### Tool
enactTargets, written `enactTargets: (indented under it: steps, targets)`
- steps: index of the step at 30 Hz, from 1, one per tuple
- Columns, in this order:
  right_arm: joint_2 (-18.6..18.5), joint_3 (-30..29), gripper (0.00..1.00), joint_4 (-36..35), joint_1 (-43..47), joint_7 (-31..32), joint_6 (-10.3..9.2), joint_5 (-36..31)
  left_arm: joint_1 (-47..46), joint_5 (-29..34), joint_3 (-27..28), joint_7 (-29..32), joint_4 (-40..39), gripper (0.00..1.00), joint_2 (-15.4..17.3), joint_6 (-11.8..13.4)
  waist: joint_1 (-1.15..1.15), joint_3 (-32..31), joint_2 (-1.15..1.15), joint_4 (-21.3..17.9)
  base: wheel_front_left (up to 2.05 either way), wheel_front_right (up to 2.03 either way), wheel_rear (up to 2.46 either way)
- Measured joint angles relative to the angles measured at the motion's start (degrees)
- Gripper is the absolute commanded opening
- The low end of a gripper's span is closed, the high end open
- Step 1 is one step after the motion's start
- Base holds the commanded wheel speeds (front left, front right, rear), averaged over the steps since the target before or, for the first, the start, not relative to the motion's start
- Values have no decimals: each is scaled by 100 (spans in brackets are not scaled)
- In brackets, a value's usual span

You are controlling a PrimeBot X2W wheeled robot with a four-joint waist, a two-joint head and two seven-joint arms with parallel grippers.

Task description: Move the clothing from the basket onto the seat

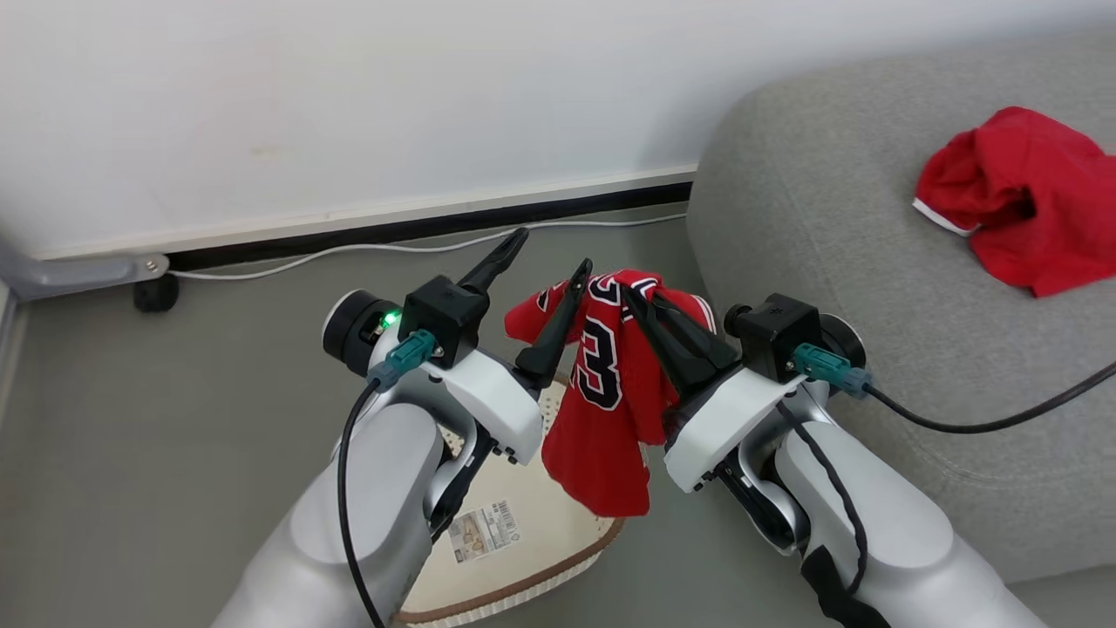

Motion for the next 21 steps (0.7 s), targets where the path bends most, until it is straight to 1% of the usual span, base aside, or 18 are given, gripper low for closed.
enactTargets:
  steps: [7, 10, 19, 21]
  targets:
    - [1, -556, 0, -381, 248, 0, 0, -308, 246, 42, 130, 0, -102, 100, 44, -60, 0, -64, 0, -597, 0, 0, 0]
    - [-7, -815, 0, -599, 367, 0, 0, -412, 335, 73, 155, 0, -212, 100, 46, -159, 0, -86, 0, -848, 0, 0, 0]
    - [-160, -1395, 0, -1103, 654, 0, 0, -591, 670, 122, 278, 0, -376, 100, 108, -234, 0, -130, 0, -1543, 0, 0, 0]
    - [-181, -1534, 0, -1263, 745, 0, 0, -627, 731, 129, 300, 0, -424, 100, 108, -237, 0, -124, 0, -1756, 0, 0, 0]
